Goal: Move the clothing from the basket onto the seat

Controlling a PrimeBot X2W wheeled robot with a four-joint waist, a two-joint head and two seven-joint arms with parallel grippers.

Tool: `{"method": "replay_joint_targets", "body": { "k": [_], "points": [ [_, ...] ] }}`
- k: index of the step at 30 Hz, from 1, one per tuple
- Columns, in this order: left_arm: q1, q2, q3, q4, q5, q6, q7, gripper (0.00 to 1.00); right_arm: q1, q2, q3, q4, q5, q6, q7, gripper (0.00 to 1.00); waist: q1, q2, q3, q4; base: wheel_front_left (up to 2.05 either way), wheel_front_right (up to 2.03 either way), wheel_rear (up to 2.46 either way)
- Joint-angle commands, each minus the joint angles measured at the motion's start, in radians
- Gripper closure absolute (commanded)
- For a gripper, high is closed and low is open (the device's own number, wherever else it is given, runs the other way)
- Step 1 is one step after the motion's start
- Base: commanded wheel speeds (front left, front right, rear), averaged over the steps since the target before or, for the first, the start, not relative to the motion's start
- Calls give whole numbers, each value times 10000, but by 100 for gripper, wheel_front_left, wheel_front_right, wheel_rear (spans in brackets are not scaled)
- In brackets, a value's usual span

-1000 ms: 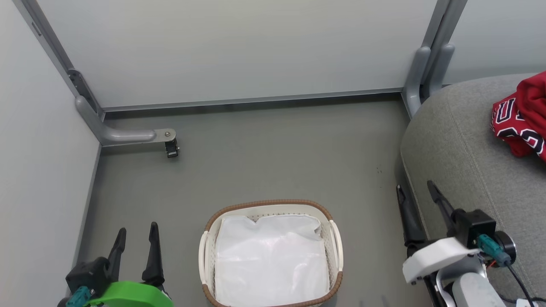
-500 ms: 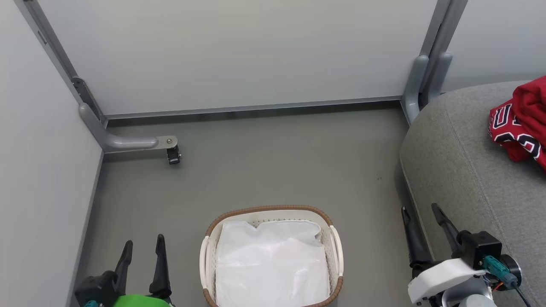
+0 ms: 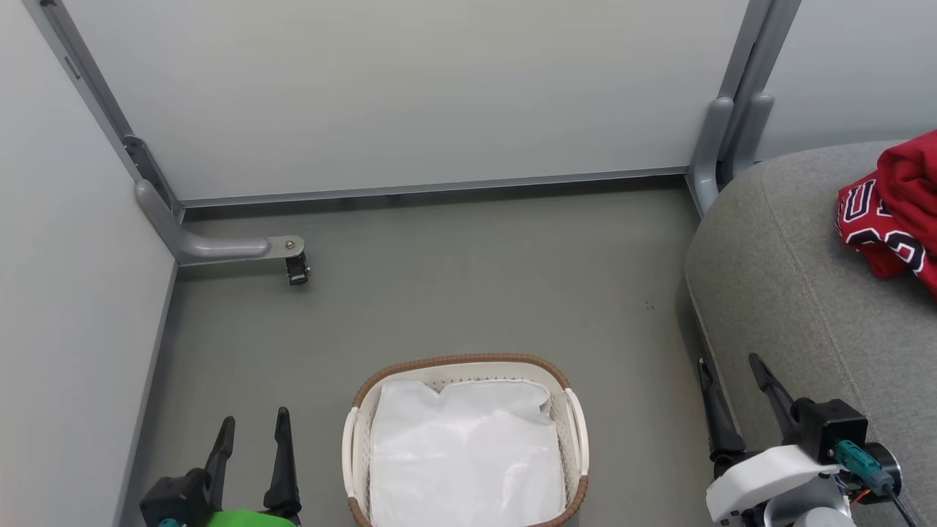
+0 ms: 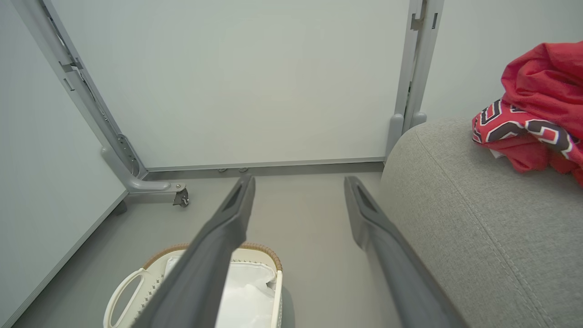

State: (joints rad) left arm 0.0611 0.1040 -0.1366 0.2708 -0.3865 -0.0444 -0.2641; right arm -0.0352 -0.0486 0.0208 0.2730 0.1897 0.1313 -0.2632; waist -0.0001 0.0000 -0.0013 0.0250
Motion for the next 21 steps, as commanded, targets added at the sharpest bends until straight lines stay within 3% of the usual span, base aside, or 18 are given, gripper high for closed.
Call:
{"method": "replay_joint_targets", "body": {
  "k": [1,16,17,21],
  "points": [
    [134,-53,38,62,46,-84,-4,0,-38,-36,-24,42,29,-12,-23,0,1,0,1,7,0,0,0],
    [99,-172,218,103,305,-213,-4,0,-76,-36,59,125,85,-11,-23,0,1,0,-14,28,0,0,0],
    [-1,-185,164,172,232,-180,3,100,-5,8,60,116,52,2,1,100,1,0,-14,30,0,0,0],
    [14,-238,98,518,184,-180,11,100,135,71,79,436,70,2,40,100,1,0,-15,30,0,0,0]
  ]
}}
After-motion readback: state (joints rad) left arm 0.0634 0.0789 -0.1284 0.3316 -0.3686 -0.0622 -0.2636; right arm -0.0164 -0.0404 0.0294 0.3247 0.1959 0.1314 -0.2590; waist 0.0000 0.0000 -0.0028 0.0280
